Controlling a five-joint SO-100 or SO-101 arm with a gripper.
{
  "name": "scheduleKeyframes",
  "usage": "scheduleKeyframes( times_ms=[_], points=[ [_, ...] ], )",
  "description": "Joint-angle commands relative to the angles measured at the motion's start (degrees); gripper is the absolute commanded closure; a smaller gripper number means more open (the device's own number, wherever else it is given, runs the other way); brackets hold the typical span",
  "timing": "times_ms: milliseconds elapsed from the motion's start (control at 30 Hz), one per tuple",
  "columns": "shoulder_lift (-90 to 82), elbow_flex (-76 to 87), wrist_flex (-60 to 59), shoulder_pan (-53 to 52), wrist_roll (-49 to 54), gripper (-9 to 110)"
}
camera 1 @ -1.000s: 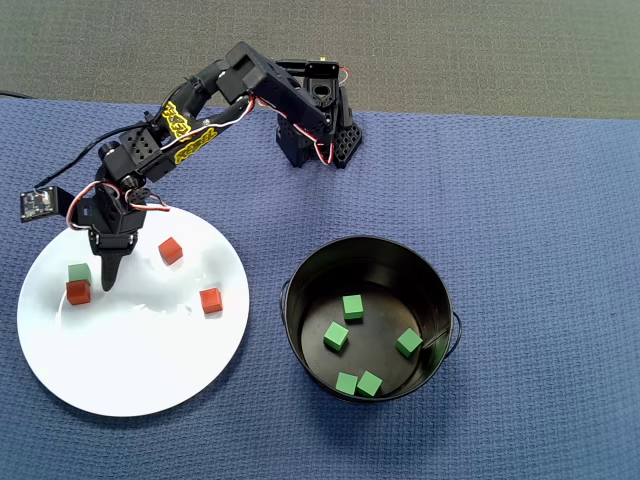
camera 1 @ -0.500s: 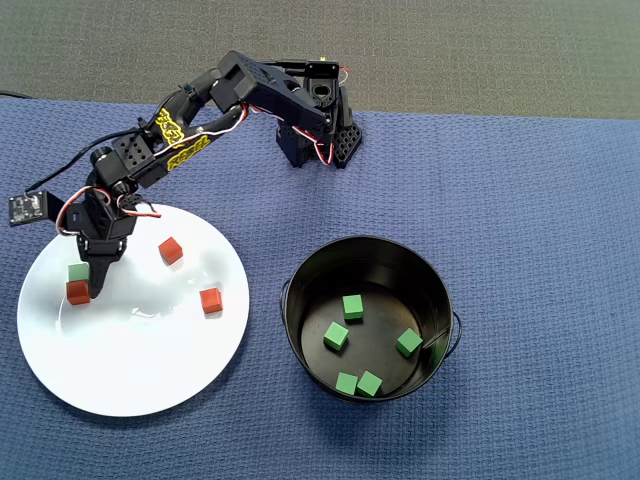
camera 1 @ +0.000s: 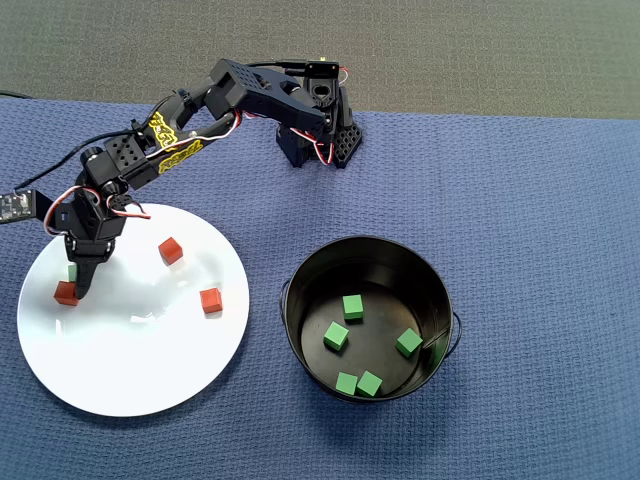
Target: Pick up the green cubes from the white plate and place them in the black recipient
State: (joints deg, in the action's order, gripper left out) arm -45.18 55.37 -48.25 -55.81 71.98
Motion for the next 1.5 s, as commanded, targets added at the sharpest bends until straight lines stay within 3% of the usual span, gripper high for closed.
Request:
scheduleKeyframes(
  times_ms=[0, 533, 733, 933, 1033, 1167, 1467],
  points=[
    [-1.0, -3.7, 0.0, -0.9, -0.3, 79],
    [-1.1, -1.6, 1.4, -0.5, -0.7, 101],
    [-1.8, -1.1, 1.7, -0.4, -1.9, 101],
    [-17.2, 4.3, -3.9, 1.4, -9.6, 101],
    [-26.1, 3.9, -11.9, 3.5, -10.5, 101],
    [-35.3, 4.3, -12.3, 7.4, -10.0, 101],
    [-54.8, 9.8, -19.7, 28.6, -32.8, 102]
  ],
)
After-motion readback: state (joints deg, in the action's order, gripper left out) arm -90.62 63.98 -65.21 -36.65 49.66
